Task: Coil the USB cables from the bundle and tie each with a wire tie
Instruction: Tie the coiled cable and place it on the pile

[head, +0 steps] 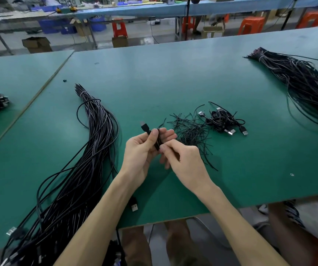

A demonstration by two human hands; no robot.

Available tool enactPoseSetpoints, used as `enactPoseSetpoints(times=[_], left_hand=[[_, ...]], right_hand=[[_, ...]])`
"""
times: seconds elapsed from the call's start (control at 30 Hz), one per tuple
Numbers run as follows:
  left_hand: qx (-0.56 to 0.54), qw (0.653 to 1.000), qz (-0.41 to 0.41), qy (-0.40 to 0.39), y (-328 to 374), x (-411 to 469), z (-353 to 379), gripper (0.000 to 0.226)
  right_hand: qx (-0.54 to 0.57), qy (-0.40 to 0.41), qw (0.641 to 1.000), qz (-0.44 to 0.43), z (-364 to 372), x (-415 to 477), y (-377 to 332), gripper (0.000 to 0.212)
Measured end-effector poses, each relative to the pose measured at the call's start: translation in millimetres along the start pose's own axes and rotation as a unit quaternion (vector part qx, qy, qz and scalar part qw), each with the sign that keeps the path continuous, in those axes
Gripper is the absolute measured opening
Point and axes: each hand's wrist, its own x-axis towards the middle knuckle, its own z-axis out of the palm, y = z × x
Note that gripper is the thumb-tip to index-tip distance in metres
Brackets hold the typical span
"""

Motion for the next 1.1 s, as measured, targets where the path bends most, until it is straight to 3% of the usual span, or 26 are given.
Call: enactPoseSetpoints(times=[0.33, 0.5, 0.7, 0.93, 1.1], left_hand=[[-0.088, 0.996, -0.015, -0.023, 5.6, 1.3, -3.4, 0.028], [-0.103, 0.995, -0.009, -0.014, 9.3, 2.8, -6.1, 0.018], [-0.151, 0.988, -0.012, 0.003, 11.9, 4.9, -13.8, 0.015], [-0.042, 0.995, -0.018, -0.094, 5.6, -2.2, -3.0, 0.020], [0.004, 0.996, -0.001, -0.087, 1.8, -1.6, -0.4, 0.021]], right_hand=[[0.092, 0.018, 0.992, 0.080, -2.0, 2.7, 3.2, 0.029], [0.100, -0.010, 0.992, 0.079, -2.7, 0.8, 3.9, 0.031], [0.088, 0.030, 0.993, 0.070, -3.2, 2.6, 1.1, 0.025], [0.093, 0.012, 0.994, 0.054, -4.6, 1.4, 2.3, 0.025], [0.143, 0.035, 0.987, 0.060, -6.5, 3.1, 4.7, 0.024]])
